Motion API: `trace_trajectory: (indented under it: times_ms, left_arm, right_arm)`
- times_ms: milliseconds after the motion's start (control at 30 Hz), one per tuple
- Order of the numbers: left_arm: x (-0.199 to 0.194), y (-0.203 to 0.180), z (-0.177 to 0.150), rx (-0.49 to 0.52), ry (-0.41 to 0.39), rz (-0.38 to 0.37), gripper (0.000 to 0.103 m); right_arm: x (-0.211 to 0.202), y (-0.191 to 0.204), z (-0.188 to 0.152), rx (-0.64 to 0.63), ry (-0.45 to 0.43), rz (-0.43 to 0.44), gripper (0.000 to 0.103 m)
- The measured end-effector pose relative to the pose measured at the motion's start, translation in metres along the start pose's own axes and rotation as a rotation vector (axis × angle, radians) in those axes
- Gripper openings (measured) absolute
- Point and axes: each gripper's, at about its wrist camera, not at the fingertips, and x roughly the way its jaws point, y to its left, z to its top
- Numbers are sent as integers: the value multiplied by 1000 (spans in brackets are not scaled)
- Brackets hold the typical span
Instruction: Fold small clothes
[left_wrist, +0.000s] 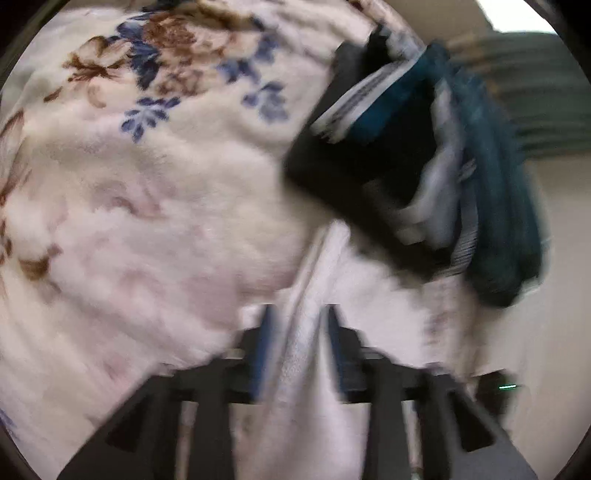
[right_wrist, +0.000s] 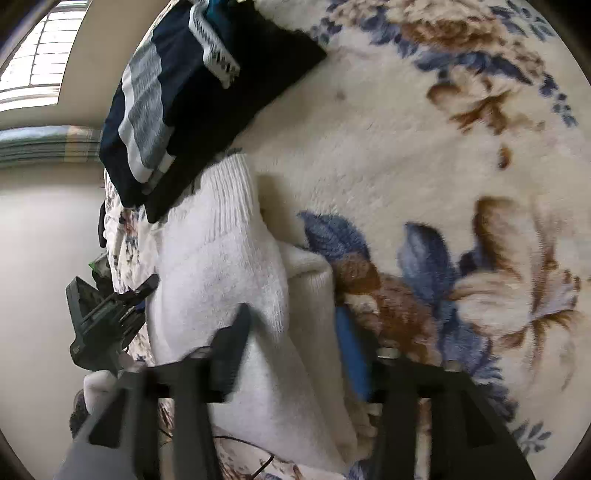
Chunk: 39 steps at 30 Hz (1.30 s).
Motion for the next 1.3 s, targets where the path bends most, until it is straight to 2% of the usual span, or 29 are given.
trace_trajectory:
  times_ms: [33,67,100,200,267,333,400,500,567,633,667,700,733,767,833,967,1067,1167,1300]
  left_arm:
    - [-9,1,-3,-18,-18,-41,65]
    - [-19,4,-7,-38,-38,-89,79]
    - [-25,7,-13,-48,-46,-133,83]
    - [-17,11,-28,-23,34,-178,85]
    - [6,15,-40,36,132,-104,85]
    - [21,28,-44,31,177,-60,85]
    - [33,45,-42,-16,193,-70,85]
    - [35,62,-37,-124,164,-136,85]
    - [36,54,-38,-93,167,-128,85]
    - [37,41,-42,-46,180,-162,78]
    - [40,34,-45,-26,182,-161,62]
    - [38,26,-47,15,163,-128,47]
    - [35,21,-47,30,144,-129,45]
    - [30,18,-48,35,123,-142,42]
    - [22,12,-51,42,92,-149,39]
    - [4,-3,-59,66,59,-190,39]
    - [-7,-16,-57,54,34,-228,39]
    - [-31,-31,-48,61,5,-257,39]
    - [-55,-75,-19,110,-42,-278,39]
  right_arm:
    - [-4,-1,1,0,-5,20,77]
    - [-8,-4,1,-1,-2,39,79]
    - [-10,-7,1,-4,6,55,81]
    - [-4,-16,0,0,61,102,89]
    - [9,-24,-3,13,110,142,91]
    - [29,-30,-6,25,158,183,91]
    - [46,-31,-8,15,194,226,91]
    - [67,-29,-9,15,222,284,91]
    - [77,-25,-10,21,229,320,91]
    - [83,-19,-11,34,219,352,91]
    - [85,-15,-12,31,211,349,89]
    - [85,-10,-13,17,194,346,76]
    - [85,-6,-14,0,182,334,55]
    - [82,-3,-15,-23,156,301,50]
    - [74,1,-19,-41,122,291,39]
    - [54,25,-30,-94,55,250,36]
    - [39,37,-35,-108,16,263,36]
    - [12,49,-30,-100,-18,307,35]
    - [-21,82,-14,-125,-67,345,35]
